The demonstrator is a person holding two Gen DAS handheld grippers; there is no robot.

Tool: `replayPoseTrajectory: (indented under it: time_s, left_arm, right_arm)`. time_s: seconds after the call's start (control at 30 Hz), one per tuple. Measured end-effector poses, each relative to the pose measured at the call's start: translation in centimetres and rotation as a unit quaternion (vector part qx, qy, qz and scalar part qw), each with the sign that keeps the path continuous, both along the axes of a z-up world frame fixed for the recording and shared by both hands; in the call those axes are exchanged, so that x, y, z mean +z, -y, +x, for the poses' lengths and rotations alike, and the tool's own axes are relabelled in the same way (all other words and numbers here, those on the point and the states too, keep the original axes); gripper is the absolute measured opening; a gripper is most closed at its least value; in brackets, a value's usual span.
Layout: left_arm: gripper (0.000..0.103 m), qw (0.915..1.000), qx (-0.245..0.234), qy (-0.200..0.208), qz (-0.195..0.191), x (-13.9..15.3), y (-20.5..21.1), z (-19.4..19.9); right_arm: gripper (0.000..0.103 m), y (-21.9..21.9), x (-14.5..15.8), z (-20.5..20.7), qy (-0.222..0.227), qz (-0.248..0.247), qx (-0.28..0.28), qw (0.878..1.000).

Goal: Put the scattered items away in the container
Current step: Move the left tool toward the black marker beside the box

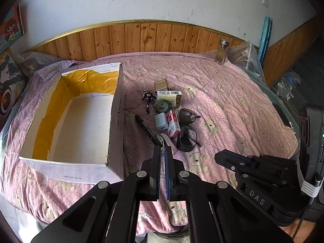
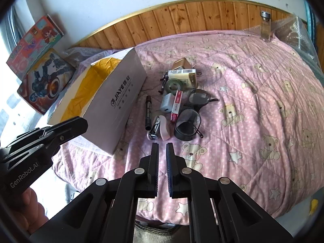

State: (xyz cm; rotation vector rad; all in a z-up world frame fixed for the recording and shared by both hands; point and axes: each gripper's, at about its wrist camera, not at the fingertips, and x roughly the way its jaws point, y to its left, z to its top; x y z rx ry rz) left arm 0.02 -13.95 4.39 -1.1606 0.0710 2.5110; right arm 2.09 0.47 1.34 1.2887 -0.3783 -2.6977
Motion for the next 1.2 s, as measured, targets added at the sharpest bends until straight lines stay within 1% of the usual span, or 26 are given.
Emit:
replayPoseTrajectory:
  time_s: [0.13,0.2,0.23,0.27,0.3,0.33,0.37,0.4,0.47,0.63,0.7,0.83,0.97,1.1,1.2]
  left_arm:
    - [0.002,1.0000,-0.003,0.007,0.001,-0.3,-0.1,-0.9]
    - [0.003,0.9999,-0.004,0.010,0.006,-0.5,0.0,-1.3]
    - [0.003,0.9999,-0.003,0.012,0.006,-0.6,0.1,-1.5]
    - [0.005,0.9998,-0.003,0.018,0.009,-0.8,0.2,-1.8]
    - [0.009,0.9995,-0.004,0.027,0.015,-1.0,0.3,-2.2]
    - [0.014,0.9993,-0.003,0.032,0.020,-1.3,0.5,-2.4]
    - [0.026,0.9990,-0.003,0.035,0.027,-1.4,0.6,-2.6]
    - [0.035,0.9988,-0.002,0.038,0.032,-1.6,0.7,-2.8]
    - [0.039,0.9985,-0.002,0.042,0.035,-1.8,0.6,-3.2]
    - [0.040,0.9977,-0.006,0.056,0.038,-2.6,-0.3,-4.9]
    - [0.042,0.9973,-0.007,0.063,0.038,-3.2,-0.7,-5.6]
    - [0.043,0.9960,-0.002,0.083,0.034,-4.9,-1.3,-7.0]
    - [0.043,0.9937,0.004,0.109,0.028,-6.8,-1.5,-8.1]
    - [0.044,0.9922,0.004,0.121,0.027,-7.9,-1.7,-8.7]
    - [0.044,0.9921,0.015,0.123,0.021,-8.3,-1.5,-9.3]
  right_arm:
    - [0.008,0.0,-0.2,-0.9,0.006,-0.003,-0.001,1.000]
    - [0.012,0.1,-0.3,-1.4,0.006,-0.003,-0.003,1.000]
    - [0.012,0.1,-0.5,-1.6,0.006,-0.001,-0.006,1.000]
    - [0.015,0.1,-0.6,-1.8,0.007,0.000,-0.007,1.000]
    - [0.026,0.1,-0.7,-2.1,0.009,-0.002,-0.008,1.000]
    - [0.033,0.0,-0.9,-2.3,0.010,-0.003,-0.009,1.000]
    - [0.043,0.0,-1.0,-2.6,0.011,-0.002,-0.012,1.000]
    - [0.044,-0.1,-1.2,-2.8,0.013,-0.002,-0.015,1.000]
    - [0.044,-0.5,-1.5,-3.4,0.021,-0.008,-0.018,1.000]
    - [0.044,-1.6,-2.2,-4.6,0.034,-0.027,-0.025,0.999]
    - [0.044,-2.2,-2.4,-5.1,0.038,-0.037,-0.026,0.998]
    - [0.044,-3.0,-3.2,-6.3,0.048,-0.049,-0.027,0.997]
    - [0.043,-4.0,-4.8,-7.2,0.067,-0.064,-0.035,0.995]
    - [0.043,-4.8,-6.1,-8.1,0.085,-0.077,-0.041,0.992]
    - [0.043,-5.1,-6.5,-8.9,0.091,-0.080,-0.041,0.992]
